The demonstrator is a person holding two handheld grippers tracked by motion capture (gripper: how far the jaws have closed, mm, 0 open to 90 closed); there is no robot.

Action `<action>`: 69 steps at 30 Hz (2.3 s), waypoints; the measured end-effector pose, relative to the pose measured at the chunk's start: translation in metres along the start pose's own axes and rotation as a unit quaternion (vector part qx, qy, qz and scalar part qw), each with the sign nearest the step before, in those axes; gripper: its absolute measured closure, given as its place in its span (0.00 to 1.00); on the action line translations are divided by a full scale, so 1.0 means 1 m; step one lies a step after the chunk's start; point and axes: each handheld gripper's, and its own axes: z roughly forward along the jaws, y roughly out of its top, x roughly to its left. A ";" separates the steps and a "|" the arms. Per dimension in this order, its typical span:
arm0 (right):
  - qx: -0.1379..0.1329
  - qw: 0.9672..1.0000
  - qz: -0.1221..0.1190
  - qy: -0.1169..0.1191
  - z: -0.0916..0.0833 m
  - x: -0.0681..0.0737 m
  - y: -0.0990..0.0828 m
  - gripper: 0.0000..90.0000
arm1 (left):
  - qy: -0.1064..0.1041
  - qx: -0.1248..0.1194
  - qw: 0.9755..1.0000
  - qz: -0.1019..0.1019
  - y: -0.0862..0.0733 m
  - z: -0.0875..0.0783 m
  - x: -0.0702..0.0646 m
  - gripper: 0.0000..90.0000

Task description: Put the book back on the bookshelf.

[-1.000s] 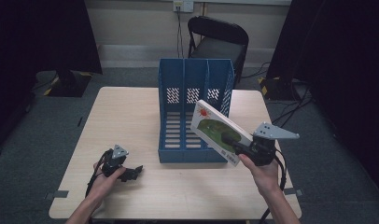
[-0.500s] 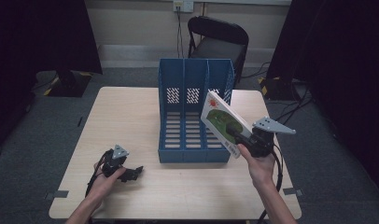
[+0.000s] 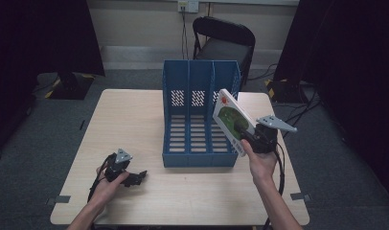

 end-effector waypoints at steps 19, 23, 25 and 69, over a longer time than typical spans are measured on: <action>0.029 0.998 0.001 -0.054 0.054 0.004 -0.003 0.85 | 0.000 0.000 1.000 0.000 0.000 0.000 0.000 0.05; 0.034 0.998 -0.001 -0.053 0.064 0.004 -0.007 0.85 | 0.000 0.000 1.000 0.000 0.000 0.000 0.000 0.05; 0.031 0.998 0.001 -0.053 0.070 0.002 -0.011 0.85 | 0.000 0.000 1.000 0.000 0.000 0.000 0.000 0.05; 0.093 0.994 -0.017 -0.050 0.086 -0.009 -0.045 0.84 | -0.002 0.000 1.000 0.001 0.000 0.000 0.000 0.05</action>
